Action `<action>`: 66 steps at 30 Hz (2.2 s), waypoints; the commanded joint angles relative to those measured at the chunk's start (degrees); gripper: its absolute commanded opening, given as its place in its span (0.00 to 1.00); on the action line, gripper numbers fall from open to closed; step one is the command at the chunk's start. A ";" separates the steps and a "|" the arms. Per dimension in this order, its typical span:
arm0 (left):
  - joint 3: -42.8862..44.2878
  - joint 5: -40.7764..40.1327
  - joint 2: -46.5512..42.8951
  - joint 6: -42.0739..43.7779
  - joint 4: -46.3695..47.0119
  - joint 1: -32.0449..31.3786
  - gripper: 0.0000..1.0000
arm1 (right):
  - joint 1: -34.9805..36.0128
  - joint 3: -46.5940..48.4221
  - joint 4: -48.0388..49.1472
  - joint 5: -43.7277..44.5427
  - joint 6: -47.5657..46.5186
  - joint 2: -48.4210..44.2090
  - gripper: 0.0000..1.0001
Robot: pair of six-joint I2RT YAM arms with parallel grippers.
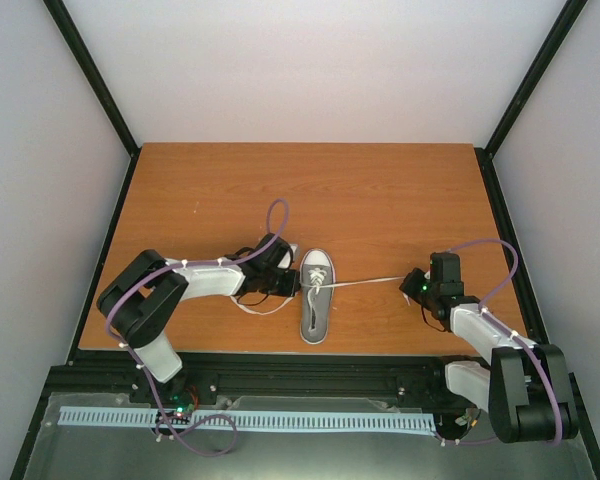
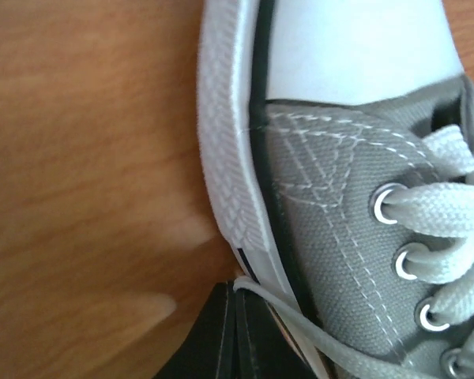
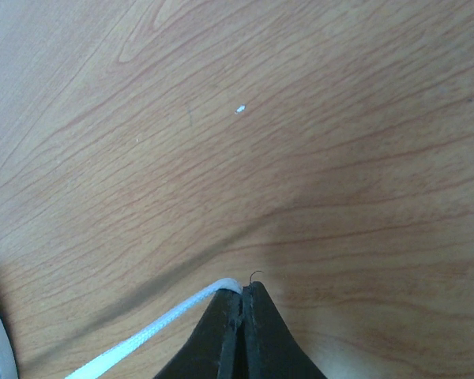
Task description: Tie the shoes
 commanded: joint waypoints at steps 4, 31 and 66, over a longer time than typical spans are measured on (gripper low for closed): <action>5.65 -0.84 3.23 3.32 2.97 -0.04 0.01 | -0.72 0.38 1.82 1.19 0.07 1.18 0.03; -2.52 12.79 -7.50 6.24 18.10 -0.03 0.01 | -0.60 5.23 1.40 0.64 -3.56 3.63 0.03; -6.33 10.26 -10.94 6.20 19.89 -0.03 0.01 | 20.98 17.56 15.95 -39.84 -21.05 18.69 0.75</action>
